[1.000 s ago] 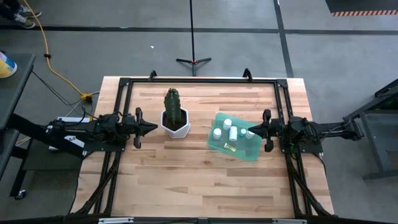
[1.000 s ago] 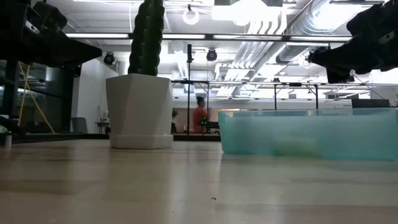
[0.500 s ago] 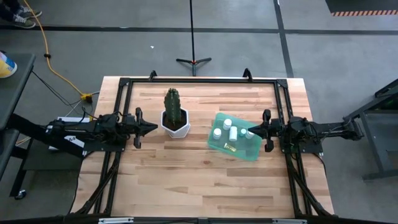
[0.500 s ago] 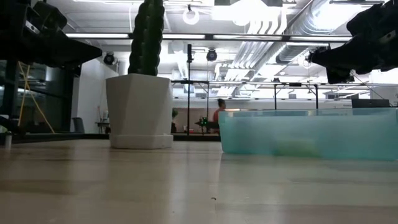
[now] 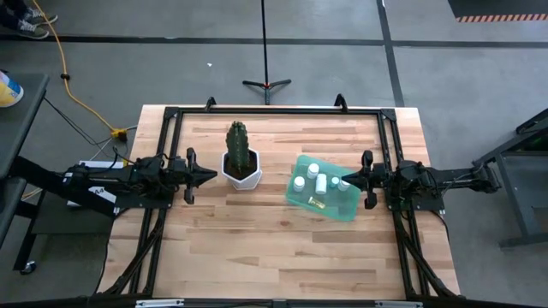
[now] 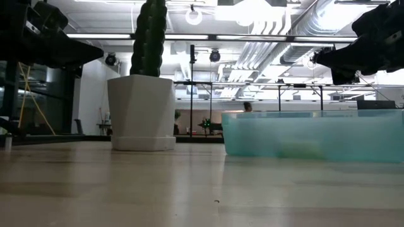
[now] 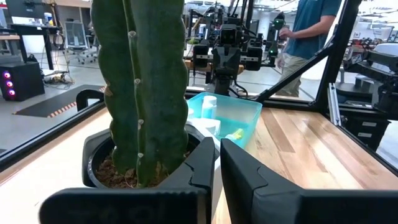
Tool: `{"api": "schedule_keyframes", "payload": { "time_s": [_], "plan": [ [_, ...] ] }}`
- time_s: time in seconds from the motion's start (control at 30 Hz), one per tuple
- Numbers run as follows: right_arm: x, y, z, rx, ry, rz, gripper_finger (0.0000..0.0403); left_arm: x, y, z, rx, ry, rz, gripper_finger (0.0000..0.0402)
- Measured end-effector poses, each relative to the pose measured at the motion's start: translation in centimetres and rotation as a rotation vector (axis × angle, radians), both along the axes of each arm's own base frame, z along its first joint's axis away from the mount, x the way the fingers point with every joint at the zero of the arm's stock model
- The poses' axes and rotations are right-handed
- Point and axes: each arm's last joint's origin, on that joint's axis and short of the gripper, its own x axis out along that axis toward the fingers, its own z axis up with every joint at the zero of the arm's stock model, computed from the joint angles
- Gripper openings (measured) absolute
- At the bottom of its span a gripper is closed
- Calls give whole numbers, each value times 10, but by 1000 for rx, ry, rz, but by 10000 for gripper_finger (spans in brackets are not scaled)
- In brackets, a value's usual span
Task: Pick and place pill bottles into a basket
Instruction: Return to Home Position
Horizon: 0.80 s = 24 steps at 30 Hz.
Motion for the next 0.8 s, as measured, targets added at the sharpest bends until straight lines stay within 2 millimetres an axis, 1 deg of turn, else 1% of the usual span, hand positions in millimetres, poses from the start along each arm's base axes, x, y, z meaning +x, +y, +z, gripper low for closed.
{"api": "schedule_keyframes", "payload": {
  "time_s": [0.8],
  "plan": [
    [0, 0, 0, 0, 0, 0, 5, 0, 0, 0, 0, -1, 0, 65]
  ]
}}
